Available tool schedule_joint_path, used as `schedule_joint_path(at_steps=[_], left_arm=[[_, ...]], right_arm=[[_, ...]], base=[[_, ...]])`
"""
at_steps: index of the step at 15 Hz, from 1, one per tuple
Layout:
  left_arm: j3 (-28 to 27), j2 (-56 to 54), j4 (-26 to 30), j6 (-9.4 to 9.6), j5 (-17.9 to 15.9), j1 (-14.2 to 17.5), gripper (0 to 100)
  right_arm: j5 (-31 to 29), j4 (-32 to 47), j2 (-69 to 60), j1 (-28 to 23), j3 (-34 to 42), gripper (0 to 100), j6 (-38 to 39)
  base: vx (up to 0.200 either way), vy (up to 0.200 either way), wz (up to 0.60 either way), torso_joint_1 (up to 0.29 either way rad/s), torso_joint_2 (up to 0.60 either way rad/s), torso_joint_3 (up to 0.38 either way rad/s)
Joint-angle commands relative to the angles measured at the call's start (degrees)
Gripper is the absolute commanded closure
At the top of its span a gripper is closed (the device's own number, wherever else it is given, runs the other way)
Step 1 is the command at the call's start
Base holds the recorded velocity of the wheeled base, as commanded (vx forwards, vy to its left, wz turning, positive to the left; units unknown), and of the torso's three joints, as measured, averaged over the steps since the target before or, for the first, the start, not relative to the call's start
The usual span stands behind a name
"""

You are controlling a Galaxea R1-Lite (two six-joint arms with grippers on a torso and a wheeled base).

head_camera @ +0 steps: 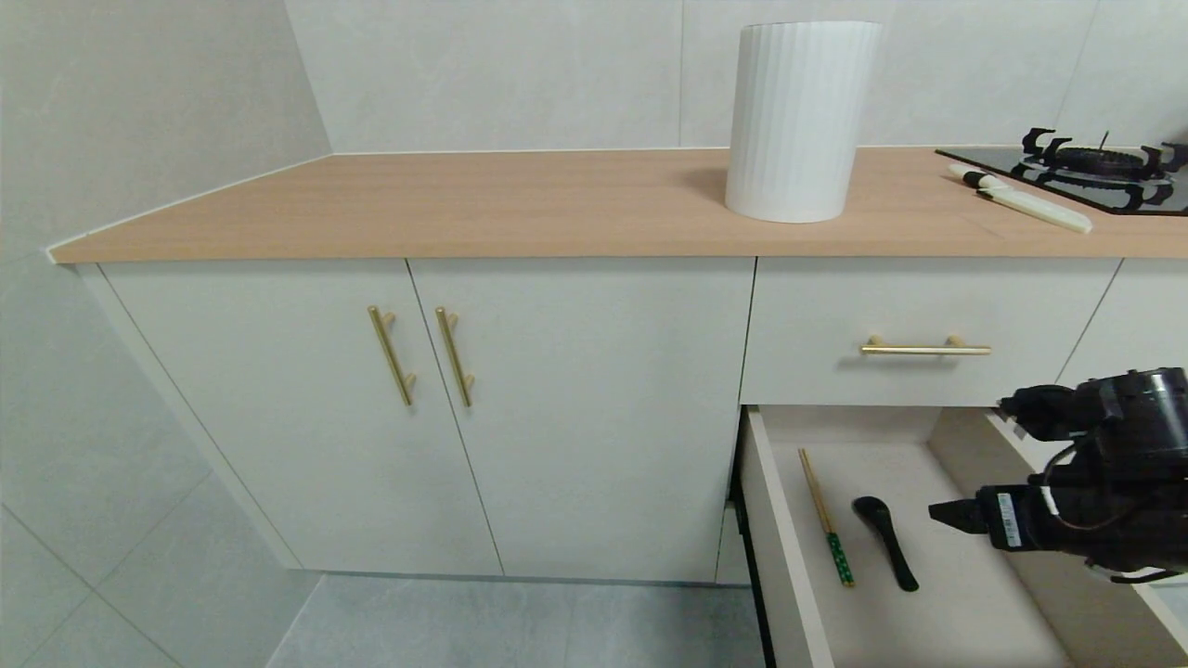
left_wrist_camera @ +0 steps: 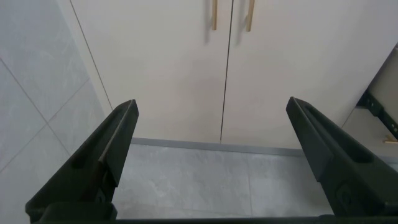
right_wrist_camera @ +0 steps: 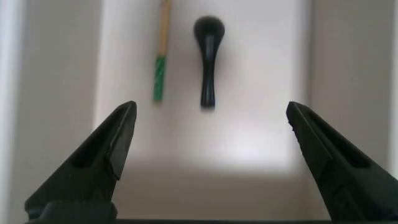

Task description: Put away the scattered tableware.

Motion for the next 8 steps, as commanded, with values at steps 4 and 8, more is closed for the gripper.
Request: schedule_joint_path(at_steps=[4,8], left_arm=[[0.01,0.00,0.05,0.16,-0.03,0.02,0],[0.01,0.00,0.05,-0.01,-0.03,0.02,0]], right_arm=[[0.14,15.11,-22.84,1.97,4.66,0,1.66],[0.14,15.28,-24.69,2.06,7.91,0,1.66]], base=[[0.000,0.000,0.00,0.000,0.00,0.000],[-0.150,0.000,0.00,-0.002,0.00,0.003]])
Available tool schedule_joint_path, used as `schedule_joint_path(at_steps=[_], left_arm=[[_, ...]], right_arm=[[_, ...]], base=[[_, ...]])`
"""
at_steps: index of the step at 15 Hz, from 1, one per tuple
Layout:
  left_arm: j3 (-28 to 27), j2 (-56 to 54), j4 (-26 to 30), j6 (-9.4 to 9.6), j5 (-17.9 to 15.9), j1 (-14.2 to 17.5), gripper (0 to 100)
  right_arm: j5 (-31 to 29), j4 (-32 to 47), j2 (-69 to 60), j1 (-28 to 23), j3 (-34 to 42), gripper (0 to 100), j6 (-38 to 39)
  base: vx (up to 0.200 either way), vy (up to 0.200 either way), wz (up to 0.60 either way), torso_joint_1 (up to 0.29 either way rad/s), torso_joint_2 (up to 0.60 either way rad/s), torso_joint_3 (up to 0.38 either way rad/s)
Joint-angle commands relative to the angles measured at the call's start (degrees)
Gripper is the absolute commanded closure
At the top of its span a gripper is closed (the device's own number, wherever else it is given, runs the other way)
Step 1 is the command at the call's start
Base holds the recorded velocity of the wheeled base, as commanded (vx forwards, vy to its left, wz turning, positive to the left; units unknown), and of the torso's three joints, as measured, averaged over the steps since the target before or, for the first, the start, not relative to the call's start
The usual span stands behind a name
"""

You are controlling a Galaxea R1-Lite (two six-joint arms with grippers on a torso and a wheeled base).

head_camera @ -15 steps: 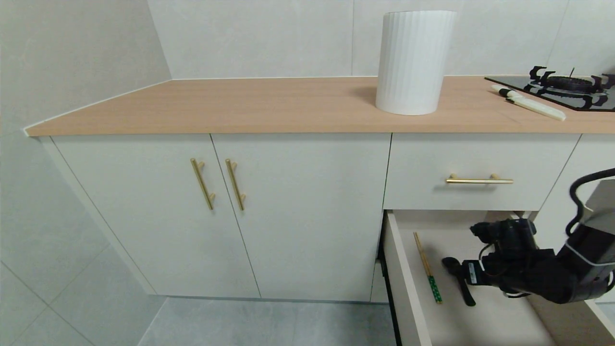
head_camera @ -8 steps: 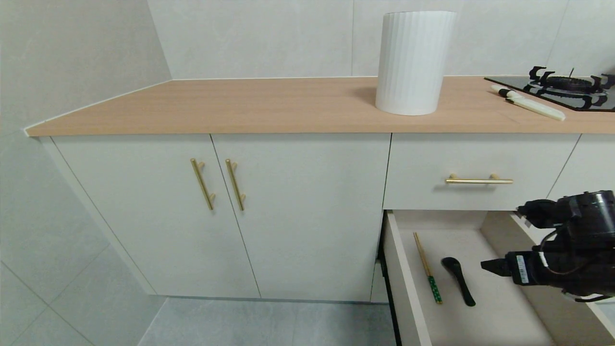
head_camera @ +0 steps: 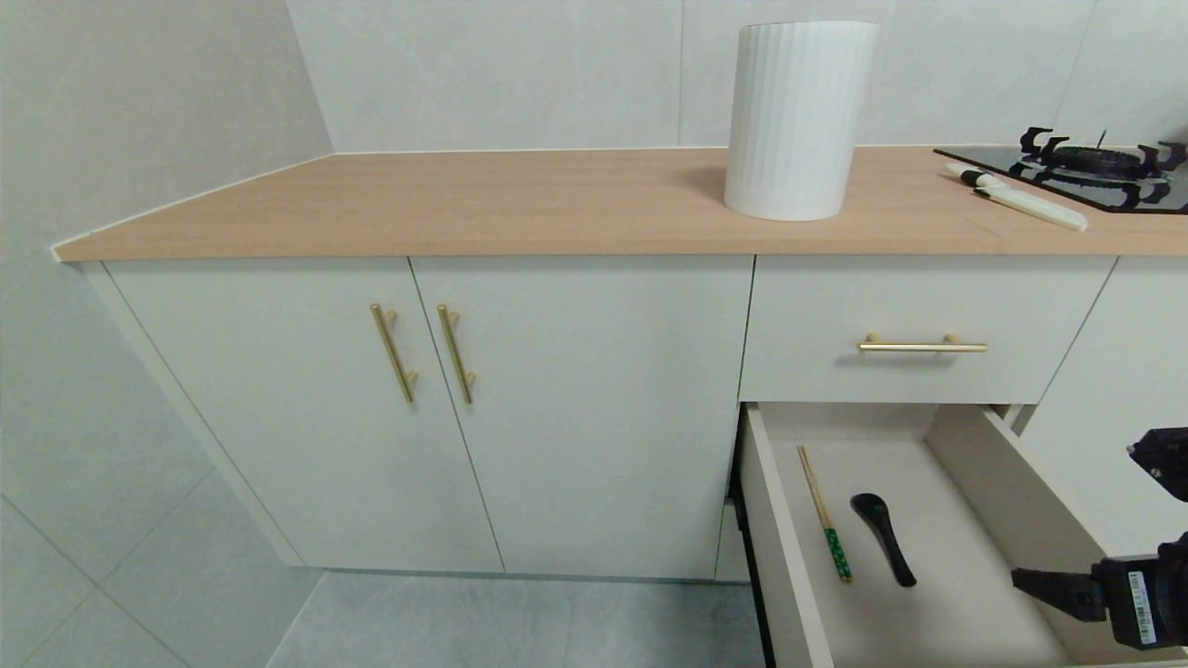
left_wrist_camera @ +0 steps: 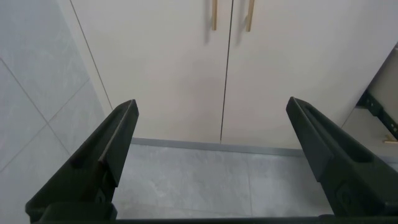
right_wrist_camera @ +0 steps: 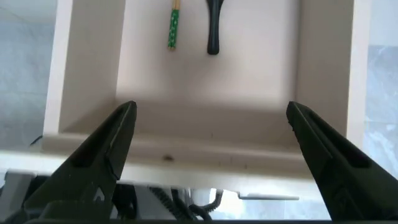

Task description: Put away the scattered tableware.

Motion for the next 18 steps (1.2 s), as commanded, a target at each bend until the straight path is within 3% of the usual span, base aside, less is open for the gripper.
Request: schedule_joint_path(at_steps=[1,3,6,11,18], left_arm=[[0.01,0.00,-0.01,-0.04,0.02,-0.01,0],[0.01,0.00,-0.01,-0.04,0.02,0.08,0],[0.01,0.00,-0.01,-0.04,0.02,-0.01,0],[0.01,0.00,-0.01,-0.04,0.02,-0.01,0],[0.01,0.00,-0.10,-0.04,0.02,0.08,0]], right_arm=[[0.10,0.11,-2.08,0.15,2.50,0,-0.01],[0.18,0.11,-2.61,0.15,4.43,0,-0.01],[0.45,0.11,-2.08,0.23,6.54,0,-0.19],[1.15,-1.12,11.37,1.29,6.89,0,-0.27],[1.06,-13.34,22.35,2.26,6.54,0,-0.19]], base=[[-0.200,0.000,0.00,0.007,0.00,0.007],[-0.200,0.000,0.00,0.000,0.00,0.012],[0.000,0.000,0.00,0.000,0.00,0.000],[0.000,0.000,0.00,0.000,0.00,0.000],[0.000,0.000,0.00,0.000,0.00,0.000]])
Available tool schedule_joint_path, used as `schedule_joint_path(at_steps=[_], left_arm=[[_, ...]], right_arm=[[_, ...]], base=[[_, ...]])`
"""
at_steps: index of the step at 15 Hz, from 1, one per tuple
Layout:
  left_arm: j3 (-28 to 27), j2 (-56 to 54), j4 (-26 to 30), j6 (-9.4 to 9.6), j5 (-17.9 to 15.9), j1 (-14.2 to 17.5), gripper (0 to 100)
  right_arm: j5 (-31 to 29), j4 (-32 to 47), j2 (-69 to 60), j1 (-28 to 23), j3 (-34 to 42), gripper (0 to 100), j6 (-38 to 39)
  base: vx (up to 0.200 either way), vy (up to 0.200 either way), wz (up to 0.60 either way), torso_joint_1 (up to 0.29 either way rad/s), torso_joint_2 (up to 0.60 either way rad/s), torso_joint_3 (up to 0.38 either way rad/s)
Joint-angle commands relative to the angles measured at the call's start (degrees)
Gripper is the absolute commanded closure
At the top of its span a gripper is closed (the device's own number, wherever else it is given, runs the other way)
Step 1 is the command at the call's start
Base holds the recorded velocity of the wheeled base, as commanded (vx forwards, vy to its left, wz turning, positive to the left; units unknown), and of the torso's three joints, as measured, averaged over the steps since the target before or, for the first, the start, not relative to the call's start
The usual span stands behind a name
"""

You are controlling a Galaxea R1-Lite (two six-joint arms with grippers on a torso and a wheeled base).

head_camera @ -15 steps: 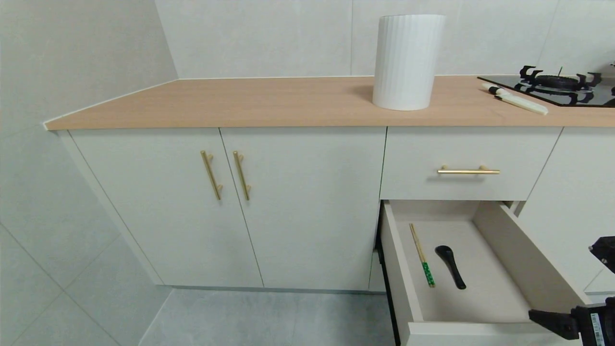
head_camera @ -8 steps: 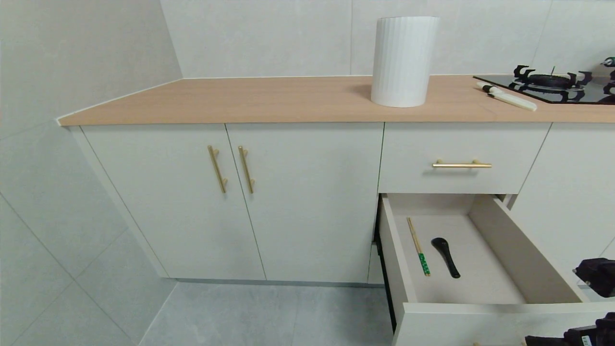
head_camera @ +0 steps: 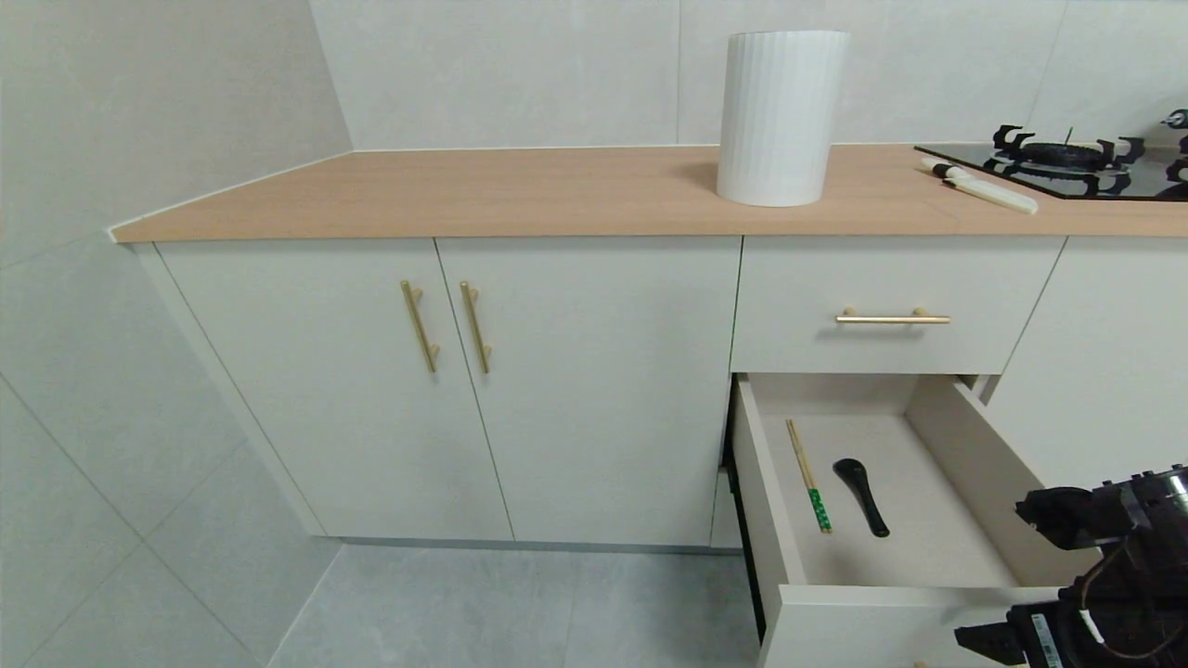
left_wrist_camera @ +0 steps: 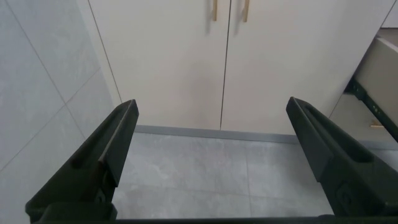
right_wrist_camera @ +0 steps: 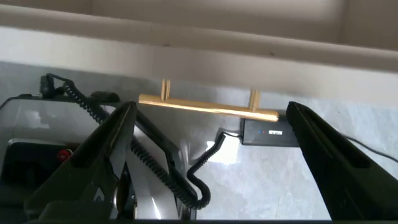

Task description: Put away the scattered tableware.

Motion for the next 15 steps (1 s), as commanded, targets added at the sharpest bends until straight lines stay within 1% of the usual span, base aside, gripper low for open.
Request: schedule_joint_path(at_steps=[1,6,7,9,15], left_arm=[[0.01,0.00,-0.07,-0.01,0.08,0.06,0],[0.01,0.00,-0.07,-0.01,0.00,-0.03,0],[0.01,0.00,-0.07,-0.01,0.00,-0.03,0],[0.01,0.00,-0.07,-0.01,0.00,-0.03,0],[0.01,0.00,-0.07,-0.01,0.08,0.06,0]], right_arm=[[-0.17,-1.94,3.75,0.43,-0.17,0,0.00],[-0.52,-12.75,10.26,0.43,-1.66,0,-0.09],[-0.52,-13.90,12.37,0.08,-4.21,0,-0.09],[-0.52,-13.98,16.06,-0.01,-8.52,0,-0.09],[-0.44,-13.98,26.43,-2.47,-22.31,0,-0.35]], base=[[0.000,0.000,0.00,0.000,0.00,0.000],[0.000,0.000,0.00,0.000,0.00,0.000],[0.000,0.000,0.00,0.000,0.00,0.000],[0.000,0.000,0.00,0.000,0.00,0.000],[0.000,0.000,0.00,0.000,0.00,0.000]])
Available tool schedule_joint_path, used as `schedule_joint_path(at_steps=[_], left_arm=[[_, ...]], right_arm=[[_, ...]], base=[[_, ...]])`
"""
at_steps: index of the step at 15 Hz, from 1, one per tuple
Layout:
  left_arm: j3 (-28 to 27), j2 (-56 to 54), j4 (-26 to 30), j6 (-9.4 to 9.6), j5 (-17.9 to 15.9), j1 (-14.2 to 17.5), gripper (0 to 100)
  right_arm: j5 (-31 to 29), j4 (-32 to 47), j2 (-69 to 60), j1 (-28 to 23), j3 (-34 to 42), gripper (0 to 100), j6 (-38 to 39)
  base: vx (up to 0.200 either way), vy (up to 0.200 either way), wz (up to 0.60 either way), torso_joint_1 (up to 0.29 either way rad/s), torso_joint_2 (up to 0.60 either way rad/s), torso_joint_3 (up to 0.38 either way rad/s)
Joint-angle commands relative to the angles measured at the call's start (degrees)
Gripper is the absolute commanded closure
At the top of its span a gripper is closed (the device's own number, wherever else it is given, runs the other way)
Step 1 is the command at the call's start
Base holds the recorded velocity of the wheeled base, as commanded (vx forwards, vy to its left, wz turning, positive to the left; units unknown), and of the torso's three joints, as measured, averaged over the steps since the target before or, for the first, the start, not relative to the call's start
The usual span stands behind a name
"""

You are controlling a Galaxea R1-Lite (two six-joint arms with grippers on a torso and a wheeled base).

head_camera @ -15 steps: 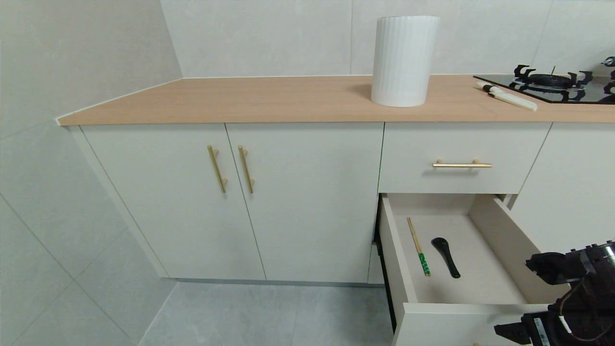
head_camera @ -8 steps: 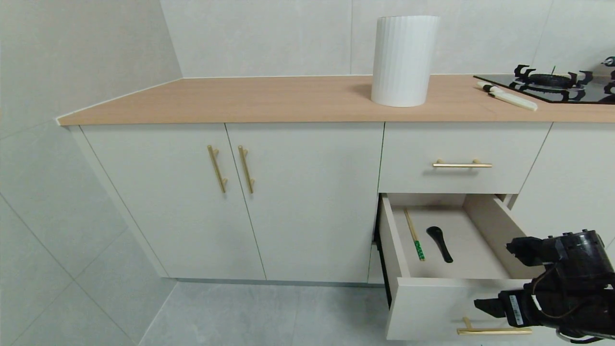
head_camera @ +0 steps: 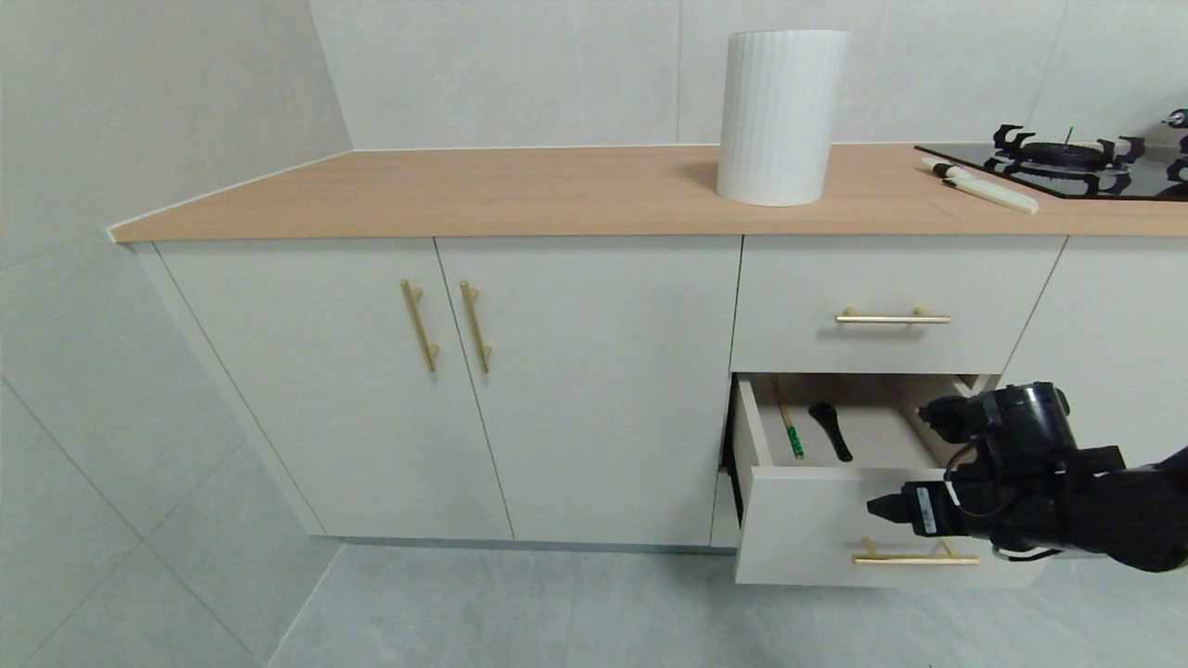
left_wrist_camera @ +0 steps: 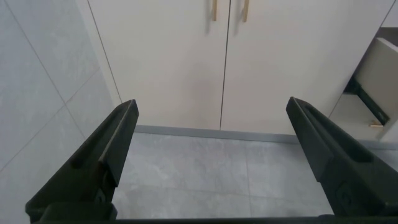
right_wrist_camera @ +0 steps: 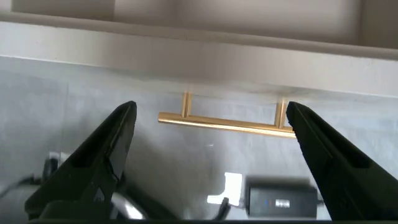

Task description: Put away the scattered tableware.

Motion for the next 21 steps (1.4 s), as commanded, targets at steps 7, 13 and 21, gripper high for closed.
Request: schedule_joint_path(at_steps=[7,13,21], left_arm=[[0.01,0.00,0.05,-0.01,-0.03,-0.03,0],[0.01,0.00,-0.04,-0.01,-0.03,-0.03,0],[0.01,0.00,-0.04,-0.01,-0.03,-0.03,0]], right_arm=[[0.05,0.28,15.43,-3.11,-22.08,0,-1.61],[-0.12,-1.83,20.62,-6.53,-29.73,0,-1.08],[-5.93,-15.89,28.00,-7.06,-32.02,0,-0.11]], base=[[0.000,0.000,0.00,0.000,0.00,0.000],[0.000,0.000,0.00,0.000,0.00,0.000],[0.000,0.000,0.00,0.000,0.00,0.000]])
